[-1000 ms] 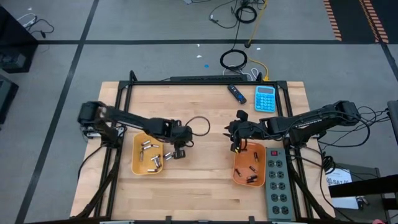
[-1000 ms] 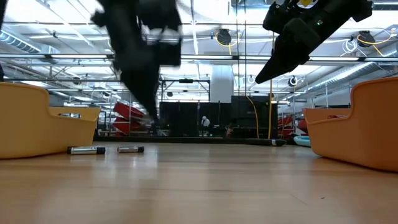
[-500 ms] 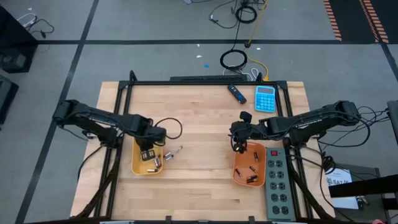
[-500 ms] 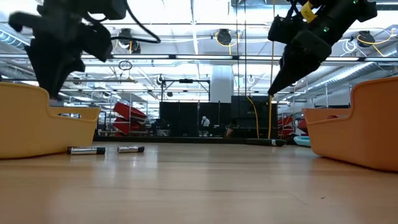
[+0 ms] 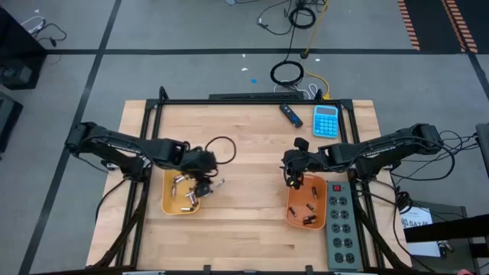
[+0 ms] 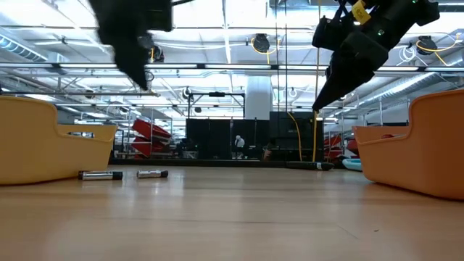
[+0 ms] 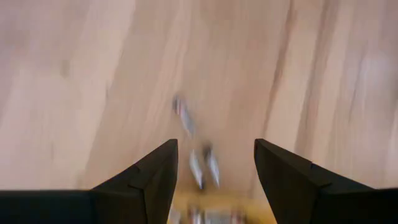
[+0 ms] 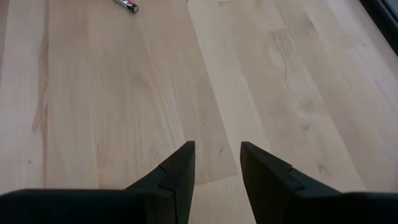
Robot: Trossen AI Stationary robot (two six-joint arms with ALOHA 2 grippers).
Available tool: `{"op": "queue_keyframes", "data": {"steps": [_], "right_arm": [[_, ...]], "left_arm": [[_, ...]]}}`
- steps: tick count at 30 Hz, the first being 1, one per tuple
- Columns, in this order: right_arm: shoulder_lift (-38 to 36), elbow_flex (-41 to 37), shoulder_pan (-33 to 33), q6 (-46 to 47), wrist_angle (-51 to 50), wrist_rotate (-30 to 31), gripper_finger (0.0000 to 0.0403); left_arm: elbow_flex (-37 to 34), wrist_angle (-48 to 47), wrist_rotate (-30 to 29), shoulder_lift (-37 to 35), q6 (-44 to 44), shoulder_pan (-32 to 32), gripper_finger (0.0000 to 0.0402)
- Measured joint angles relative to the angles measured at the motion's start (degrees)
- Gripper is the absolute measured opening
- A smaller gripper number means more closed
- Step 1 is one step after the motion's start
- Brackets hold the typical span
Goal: Sort batteries
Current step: Put the silver battery into the yellow bin
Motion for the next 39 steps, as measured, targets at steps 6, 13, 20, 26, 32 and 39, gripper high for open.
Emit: {"op": "queue_keyframes", "data": {"steps": [6,13,20,26,32,39], "right_arm": [[0.0,0.0,0.0,1.2,-0.1,0.0,0.0118],[0.0,0.0,1.2,1.8,-0.2,0.0,0.0118],[0.0,0.0,2.3,2.5,-0.2,0.1,0.0118],[0.0,0.0,2.4,2.8,-0.1,0.1,0.0118],[0.0,0.0,2.6,2.8,-0.1,0.2,0.0118],[0.0,0.0,2.6,3.0,0.0,0.2,0.0118]], "left_arm": [[0.0,9.1,-14.4,8.1,-1.3,0.0,0.0221],[0.0,12.7,-11.5,17.7,-3.2,-0.5,0.0221],[-0.1,12.3,-11.5,22.8,-3.3,-1.2,0.0221],[-0.1,12.0,-12.7,24.6,-3.3,-1.1,0.0221],[-1.2,12.5,-9.9,26.1,-2.5,-1.1,0.0175],[-1.2,12.9,-4.7,27.8,2.3,-1.0,0.0022]]}}
